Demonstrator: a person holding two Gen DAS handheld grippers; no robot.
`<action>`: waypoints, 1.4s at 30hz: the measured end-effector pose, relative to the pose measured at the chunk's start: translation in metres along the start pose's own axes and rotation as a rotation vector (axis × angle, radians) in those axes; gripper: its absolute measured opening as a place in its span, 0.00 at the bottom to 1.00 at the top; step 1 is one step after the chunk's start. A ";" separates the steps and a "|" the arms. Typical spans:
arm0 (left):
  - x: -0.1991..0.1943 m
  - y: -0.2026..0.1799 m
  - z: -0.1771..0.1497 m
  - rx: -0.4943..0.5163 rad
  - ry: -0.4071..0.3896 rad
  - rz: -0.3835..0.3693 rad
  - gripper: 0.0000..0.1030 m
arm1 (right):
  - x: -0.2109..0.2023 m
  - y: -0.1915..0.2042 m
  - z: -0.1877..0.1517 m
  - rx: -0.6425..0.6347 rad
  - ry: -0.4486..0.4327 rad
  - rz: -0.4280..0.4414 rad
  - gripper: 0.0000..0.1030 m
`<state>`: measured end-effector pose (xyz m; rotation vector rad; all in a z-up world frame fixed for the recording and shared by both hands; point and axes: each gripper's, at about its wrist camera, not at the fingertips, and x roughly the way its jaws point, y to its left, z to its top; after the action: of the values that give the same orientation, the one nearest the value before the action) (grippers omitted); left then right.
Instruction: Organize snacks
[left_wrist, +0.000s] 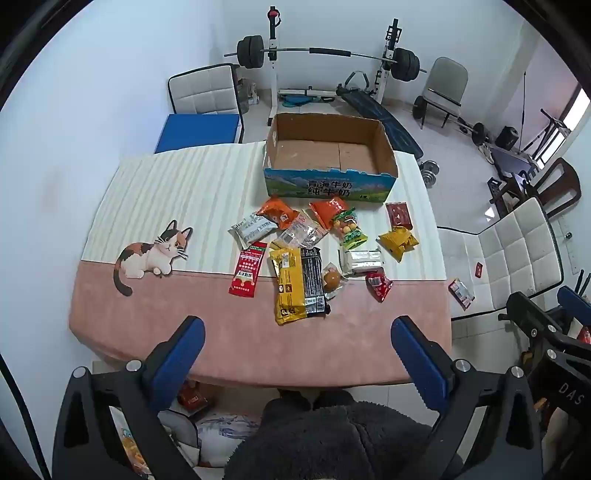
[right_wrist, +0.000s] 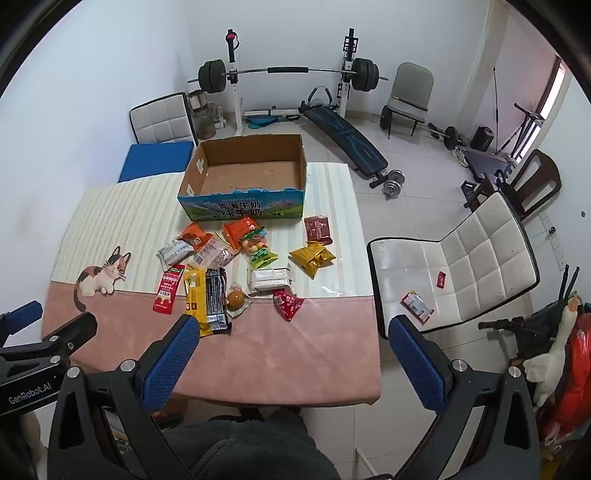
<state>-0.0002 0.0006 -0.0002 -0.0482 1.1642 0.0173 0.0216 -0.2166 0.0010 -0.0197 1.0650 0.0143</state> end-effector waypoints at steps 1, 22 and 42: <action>0.000 0.001 0.000 -0.003 0.002 -0.003 1.00 | 0.000 0.000 0.001 -0.004 0.007 -0.009 1.00; 0.000 -0.005 0.009 0.010 -0.002 0.009 1.00 | 0.003 0.002 0.008 -0.008 0.013 -0.013 1.00; -0.002 -0.006 0.013 0.011 -0.006 0.002 1.00 | -0.005 0.010 0.002 -0.016 0.009 -0.008 1.00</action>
<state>0.0110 -0.0047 0.0070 -0.0371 1.1578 0.0129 0.0203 -0.2067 0.0060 -0.0381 1.0740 0.0153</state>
